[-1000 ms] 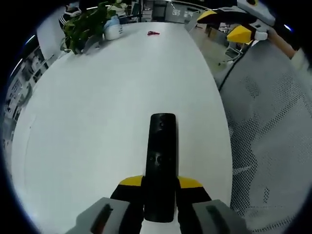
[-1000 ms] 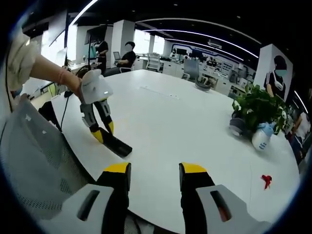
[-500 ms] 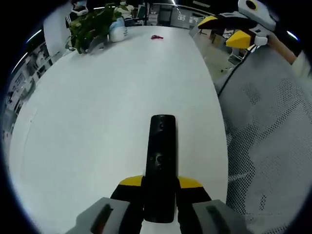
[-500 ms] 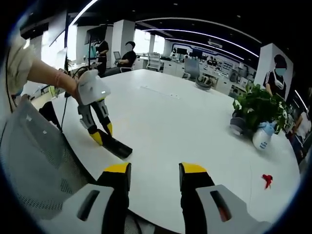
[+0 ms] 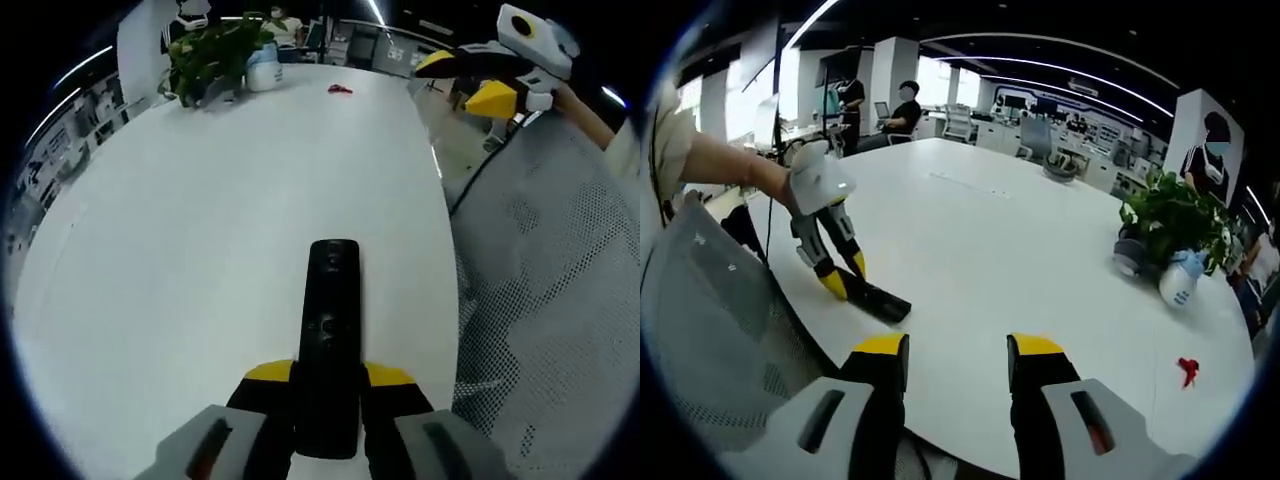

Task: Press the specified remote control buttons in sequence, fully releasing each button before pressing the next.

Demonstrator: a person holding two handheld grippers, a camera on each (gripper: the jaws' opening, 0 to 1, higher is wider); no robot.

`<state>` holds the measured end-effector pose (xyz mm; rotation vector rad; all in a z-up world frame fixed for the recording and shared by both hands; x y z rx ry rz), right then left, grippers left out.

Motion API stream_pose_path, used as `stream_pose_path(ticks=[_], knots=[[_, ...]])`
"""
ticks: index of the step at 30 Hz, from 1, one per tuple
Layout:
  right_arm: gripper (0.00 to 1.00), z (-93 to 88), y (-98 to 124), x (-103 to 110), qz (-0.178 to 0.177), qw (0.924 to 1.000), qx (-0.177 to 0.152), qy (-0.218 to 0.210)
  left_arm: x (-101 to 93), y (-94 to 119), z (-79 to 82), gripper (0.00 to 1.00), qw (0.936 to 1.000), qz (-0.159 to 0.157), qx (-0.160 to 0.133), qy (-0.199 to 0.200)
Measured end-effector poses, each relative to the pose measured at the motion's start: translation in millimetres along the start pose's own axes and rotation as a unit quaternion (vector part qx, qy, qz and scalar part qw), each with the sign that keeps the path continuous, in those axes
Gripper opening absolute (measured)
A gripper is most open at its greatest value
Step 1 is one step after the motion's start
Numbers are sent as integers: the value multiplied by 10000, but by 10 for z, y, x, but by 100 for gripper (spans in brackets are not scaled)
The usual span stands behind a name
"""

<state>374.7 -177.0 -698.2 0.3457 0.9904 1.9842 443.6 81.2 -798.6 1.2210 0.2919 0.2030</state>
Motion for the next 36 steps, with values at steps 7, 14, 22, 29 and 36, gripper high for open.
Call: stream_pose_path(ticks=[7,14,22,29,36], knots=[[40,-4,-5,0,-12,10000,45,9,-32,-2,-20,24,9997,-37,-128,209],[40,-11,-10,-2,-33,10000,87,-4,-116,-13,-23,24,9999,95,-77,67],[40,-20,-26,22,-80,9996,225,160,-166,-22,-31,24,9995,274,-25,-140],[40,-20,-23,22,-149,9994,268,171,-184,-22,-62,24,9992,287,-110,-238],[40,-22,-51,70,-212,9977,484,430,-194,-22,-118,24,9988,90,-343,-344]])
Point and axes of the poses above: the point that each gripper's makers call its tool centre point, and the gripper's own axes: y roughly backward along the fingers, x roughly to its left, z roughly out of its top, the point moved 9 cm from there along y, roughly backward along the fingers, and after that the axes turned 12 degrees about x, right-handed, at the moved point
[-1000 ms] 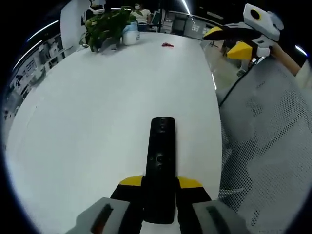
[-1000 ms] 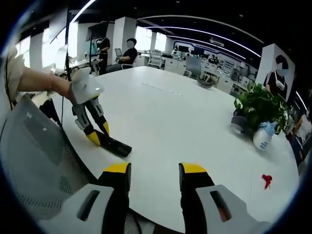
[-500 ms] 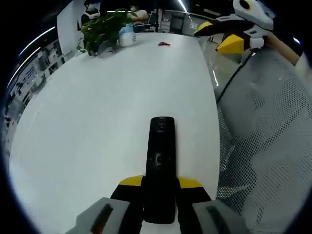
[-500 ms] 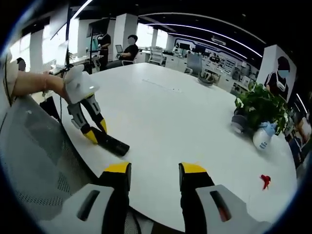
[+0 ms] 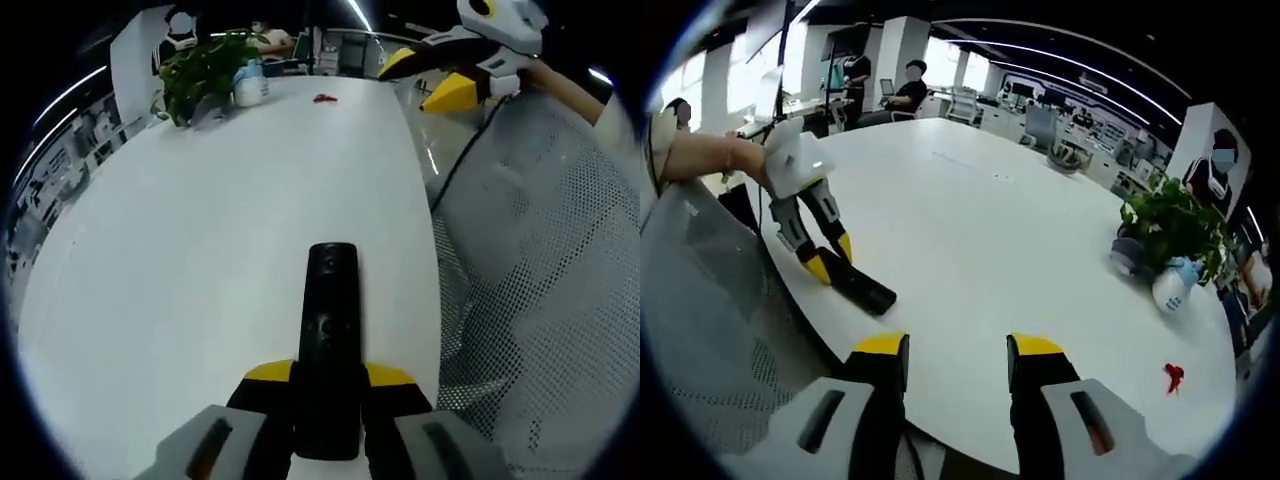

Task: Press the specified remote control buttons in sequence, fully releasing each button before pressing the next.

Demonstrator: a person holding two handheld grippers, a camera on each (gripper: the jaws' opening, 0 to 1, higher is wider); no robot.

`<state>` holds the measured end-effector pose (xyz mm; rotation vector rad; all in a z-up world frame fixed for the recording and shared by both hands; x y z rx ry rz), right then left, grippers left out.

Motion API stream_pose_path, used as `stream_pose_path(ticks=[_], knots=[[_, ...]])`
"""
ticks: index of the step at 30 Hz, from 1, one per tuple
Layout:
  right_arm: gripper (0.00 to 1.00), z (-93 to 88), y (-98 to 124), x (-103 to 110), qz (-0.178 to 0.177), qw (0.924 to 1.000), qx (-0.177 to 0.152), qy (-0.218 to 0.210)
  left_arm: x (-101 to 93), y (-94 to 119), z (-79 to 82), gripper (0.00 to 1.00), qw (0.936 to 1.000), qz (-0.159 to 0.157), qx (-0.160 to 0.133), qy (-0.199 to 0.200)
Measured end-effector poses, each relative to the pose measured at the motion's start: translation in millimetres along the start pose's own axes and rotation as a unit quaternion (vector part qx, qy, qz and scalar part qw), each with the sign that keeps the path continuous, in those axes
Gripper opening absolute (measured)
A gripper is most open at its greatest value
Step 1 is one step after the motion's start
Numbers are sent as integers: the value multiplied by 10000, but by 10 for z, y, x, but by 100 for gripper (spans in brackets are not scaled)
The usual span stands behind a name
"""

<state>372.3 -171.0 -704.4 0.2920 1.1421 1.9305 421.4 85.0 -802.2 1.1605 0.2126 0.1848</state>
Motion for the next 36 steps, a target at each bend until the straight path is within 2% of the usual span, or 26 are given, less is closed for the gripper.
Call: stream_pose_path(ticks=[2,10,17,19,23,25,29,36], knots=[[40,-2,-13,20,-2,9999,93,119,1,1,-8,24,10000,-46,-40,-20],[40,6,-47,108,57,9980,342,537,-106,-15,10,24,9973,-179,49,-709],[36,19,-69,198,255,9952,468,822,-146,-22,-1,24,9951,-261,-22,-959],[35,25,-77,221,359,9940,504,900,-154,-23,-13,24,9945,-238,-61,-1018],[36,43,-106,281,782,9909,601,912,-146,-33,-42,24,9939,-208,-195,-1069],[35,70,-123,329,936,9878,645,1064,-149,-34,-39,24,9933,-182,-207,-1119],[29,136,-195,406,1131,9798,879,1395,-148,-36,-44,24,9937,-173,-257,-1075],[16,310,-494,504,1627,9705,947,1506,-167,-38,-45,24,9940,-141,-236,-1062]])
Point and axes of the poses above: the point that each gripper's makers call its tool centre point, and the gripper's own axes: y roughly backward along the fingers, x roughly to its left, z roughly out of its top, the point moved 9 cm from there along y, roughly backward along the fingers, and after that the axes turned 12 degrees about x, right-handed, at the moved point
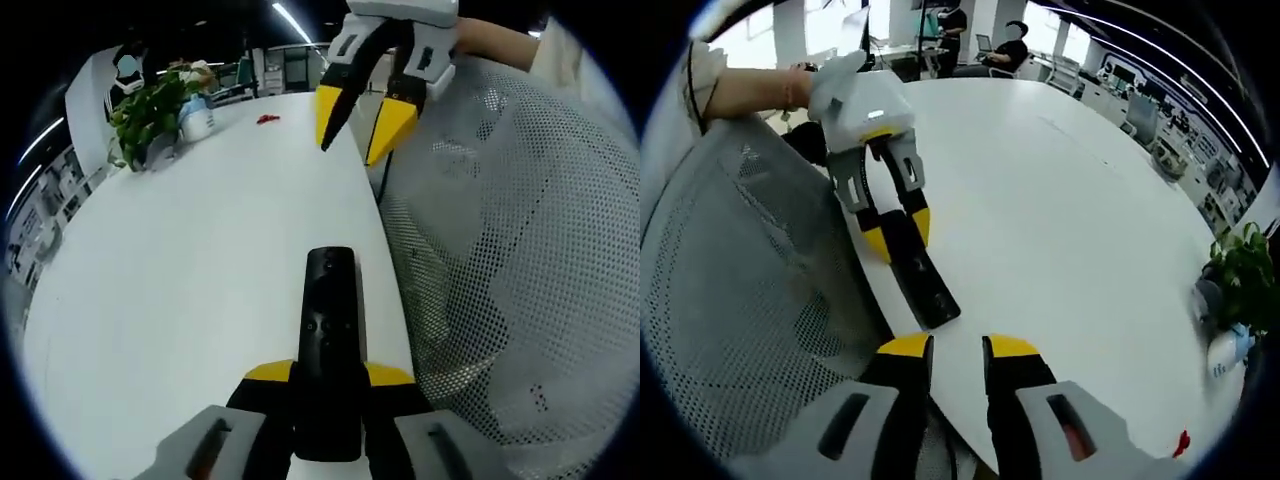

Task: Press the specified remote control buttons in sequence, fully releasing each button before pressing the next.

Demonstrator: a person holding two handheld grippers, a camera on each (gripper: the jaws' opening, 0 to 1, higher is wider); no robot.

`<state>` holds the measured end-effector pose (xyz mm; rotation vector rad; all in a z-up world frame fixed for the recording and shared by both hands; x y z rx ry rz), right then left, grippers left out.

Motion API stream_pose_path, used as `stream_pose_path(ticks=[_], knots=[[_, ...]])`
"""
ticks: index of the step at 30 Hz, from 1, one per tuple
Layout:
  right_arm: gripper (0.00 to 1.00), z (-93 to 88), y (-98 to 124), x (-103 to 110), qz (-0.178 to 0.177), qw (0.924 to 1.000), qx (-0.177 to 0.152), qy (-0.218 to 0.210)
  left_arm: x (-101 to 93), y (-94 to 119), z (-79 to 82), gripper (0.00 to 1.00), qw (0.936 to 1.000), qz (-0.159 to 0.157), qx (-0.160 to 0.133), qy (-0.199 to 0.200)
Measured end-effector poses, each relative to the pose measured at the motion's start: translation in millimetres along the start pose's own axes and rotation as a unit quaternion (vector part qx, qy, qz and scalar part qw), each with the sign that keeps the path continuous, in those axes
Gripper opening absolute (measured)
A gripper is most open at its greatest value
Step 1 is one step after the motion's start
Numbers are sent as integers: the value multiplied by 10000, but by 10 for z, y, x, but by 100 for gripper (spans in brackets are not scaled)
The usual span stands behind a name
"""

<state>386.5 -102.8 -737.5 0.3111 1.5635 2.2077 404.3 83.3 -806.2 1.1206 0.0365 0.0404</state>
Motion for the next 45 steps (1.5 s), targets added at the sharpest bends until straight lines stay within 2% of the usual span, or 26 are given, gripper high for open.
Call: stream_pose_path(ticks=[7,15,28,33,38,45], knots=[[0,84,-335,-52,433,9977,454,270,-29,0,-2,24,10000,21,18,36],[0,54,-530,13,674,9945,731,336,-47,6,2,24,9999,39,73,88],[0,139,-563,85,504,9942,692,645,-63,11,-8,24,9999,33,11,101],[0,143,-566,65,560,9944,748,494,-66,13,-8,24,9999,34,6,103],[0,196,-582,27,775,9916,1029,150,-66,14,-9,25,9999,34,-3,107],[0,277,-603,26,830,9856,1467,89,-62,14,-13,25,9999,27,-18,99]])
Point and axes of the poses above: the point that each gripper's makers call its tool centre point, and the gripper's own axes: y roughly backward along the fingers, x roughly to its left, z roughly out of its top, the point moved 9 cm from there along y, roughly backward along the fingers, and after that the axes turned 12 degrees about x, right-handed, at the moved point
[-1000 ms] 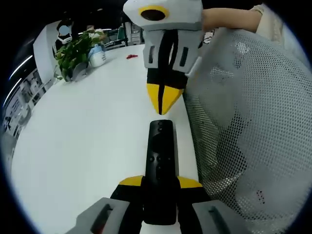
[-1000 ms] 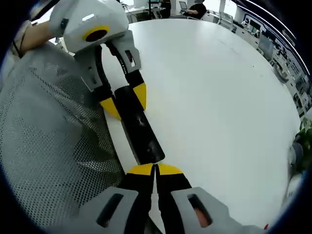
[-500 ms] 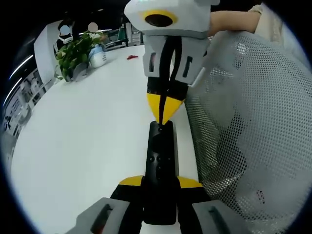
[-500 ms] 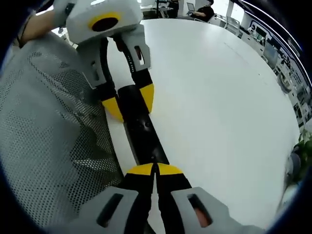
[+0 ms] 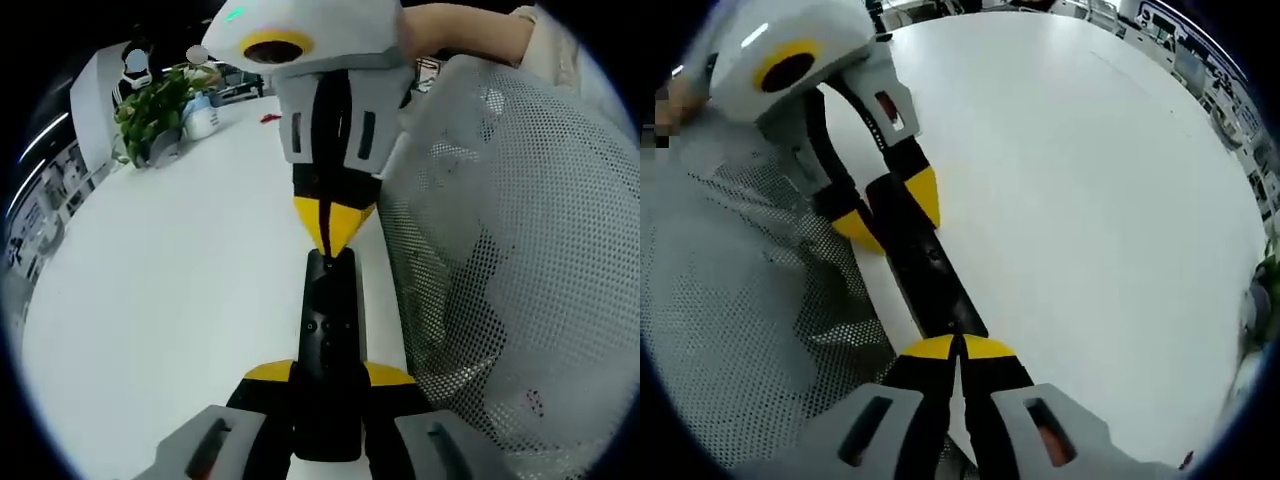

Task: Press the specified remote control buttons in sequence, fully releasing each button before pressing the next.

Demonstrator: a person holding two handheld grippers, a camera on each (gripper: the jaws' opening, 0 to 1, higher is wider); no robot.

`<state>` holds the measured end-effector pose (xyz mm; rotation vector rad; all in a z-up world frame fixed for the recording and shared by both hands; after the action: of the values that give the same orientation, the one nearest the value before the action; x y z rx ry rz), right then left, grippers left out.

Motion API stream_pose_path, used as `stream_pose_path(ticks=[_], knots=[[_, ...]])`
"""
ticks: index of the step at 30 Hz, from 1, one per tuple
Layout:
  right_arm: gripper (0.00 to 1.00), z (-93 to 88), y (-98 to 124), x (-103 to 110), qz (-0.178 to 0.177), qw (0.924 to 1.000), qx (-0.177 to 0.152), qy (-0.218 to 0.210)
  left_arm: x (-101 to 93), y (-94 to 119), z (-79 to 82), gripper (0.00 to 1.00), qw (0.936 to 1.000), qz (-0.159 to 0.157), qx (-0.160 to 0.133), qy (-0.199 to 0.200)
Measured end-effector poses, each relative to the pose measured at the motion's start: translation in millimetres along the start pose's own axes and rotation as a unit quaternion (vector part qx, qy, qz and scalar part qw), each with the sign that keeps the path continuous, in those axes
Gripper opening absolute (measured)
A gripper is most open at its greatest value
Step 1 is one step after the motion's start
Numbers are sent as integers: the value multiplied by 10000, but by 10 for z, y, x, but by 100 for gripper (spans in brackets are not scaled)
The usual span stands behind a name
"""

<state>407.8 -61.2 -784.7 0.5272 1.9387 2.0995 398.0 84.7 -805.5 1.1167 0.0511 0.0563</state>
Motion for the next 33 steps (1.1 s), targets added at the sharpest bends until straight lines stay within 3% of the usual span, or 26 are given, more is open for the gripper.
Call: stream_pose_path(ticks=[3,6,8,11,16,19,33], knots=[[0,25,0,14,-68,9997,142,187,1,0,-2,25,10000,-4,-9,-2],[0,18,3,6,26,9991,176,-392,2,0,1,25,10000,-8,18,-10],[0,12,3,2,4,9993,138,-337,2,1,4,25,10000,-9,26,-10],[0,-30,1,37,-118,9996,-20,-248,5,3,4,25,10000,-17,25,-7],[0,-97,-10,55,-216,9971,-442,-578,3,2,4,25,10000,-17,17,0],[0,-137,-13,75,-282,9963,-623,-530,3,2,3,25,10000,-14,13,7],[0,-100,-18,72,-404,9976,-525,-206,4,-1,1,25,10000,0,0,38]])
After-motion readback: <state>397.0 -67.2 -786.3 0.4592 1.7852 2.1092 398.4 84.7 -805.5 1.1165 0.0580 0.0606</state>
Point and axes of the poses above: the point that each gripper's makers call its tool centre point, and the gripper's own axes: y roughly backward along the fingers, x roughly to its left, z roughly out of its top, the point moved 9 cm from there along y, roughly backward along the fingers, and after that the axes turned 12 degrees about x, right-handed, at the moved point
